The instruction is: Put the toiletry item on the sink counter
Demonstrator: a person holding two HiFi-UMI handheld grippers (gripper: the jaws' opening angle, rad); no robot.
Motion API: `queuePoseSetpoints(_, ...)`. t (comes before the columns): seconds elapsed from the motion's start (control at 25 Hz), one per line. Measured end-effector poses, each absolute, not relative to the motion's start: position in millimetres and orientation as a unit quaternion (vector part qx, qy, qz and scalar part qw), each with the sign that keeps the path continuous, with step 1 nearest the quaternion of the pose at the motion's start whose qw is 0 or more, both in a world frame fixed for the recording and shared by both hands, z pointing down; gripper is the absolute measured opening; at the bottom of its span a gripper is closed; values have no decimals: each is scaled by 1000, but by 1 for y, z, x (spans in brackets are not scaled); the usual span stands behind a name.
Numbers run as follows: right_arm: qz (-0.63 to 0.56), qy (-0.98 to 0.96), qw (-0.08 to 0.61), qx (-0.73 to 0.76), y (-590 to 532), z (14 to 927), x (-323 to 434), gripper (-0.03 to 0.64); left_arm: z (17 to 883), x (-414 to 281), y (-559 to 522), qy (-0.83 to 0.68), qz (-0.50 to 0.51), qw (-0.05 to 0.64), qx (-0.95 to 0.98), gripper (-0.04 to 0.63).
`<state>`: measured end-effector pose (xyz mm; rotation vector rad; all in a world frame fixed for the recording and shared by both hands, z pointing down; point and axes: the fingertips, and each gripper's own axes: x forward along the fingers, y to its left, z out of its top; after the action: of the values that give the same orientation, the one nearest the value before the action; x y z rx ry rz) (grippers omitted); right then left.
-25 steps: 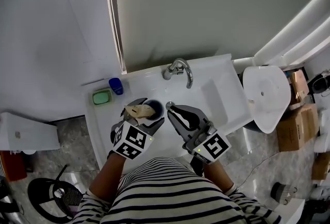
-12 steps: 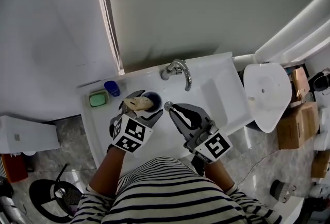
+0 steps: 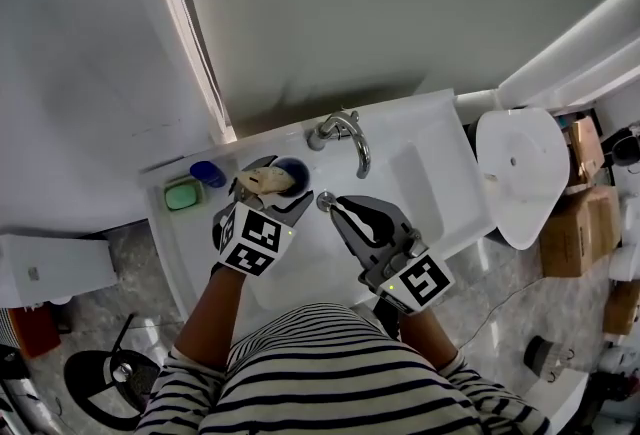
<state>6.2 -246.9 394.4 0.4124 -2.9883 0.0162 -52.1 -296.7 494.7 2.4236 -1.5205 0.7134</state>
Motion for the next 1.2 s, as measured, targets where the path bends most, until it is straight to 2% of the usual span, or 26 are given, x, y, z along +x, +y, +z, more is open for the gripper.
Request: queuePoseSetpoints(1.2, 49, -983, 98, 149, -285, 445, -2, 9, 632, -81, -389, -525, 266, 147, 795, 360)
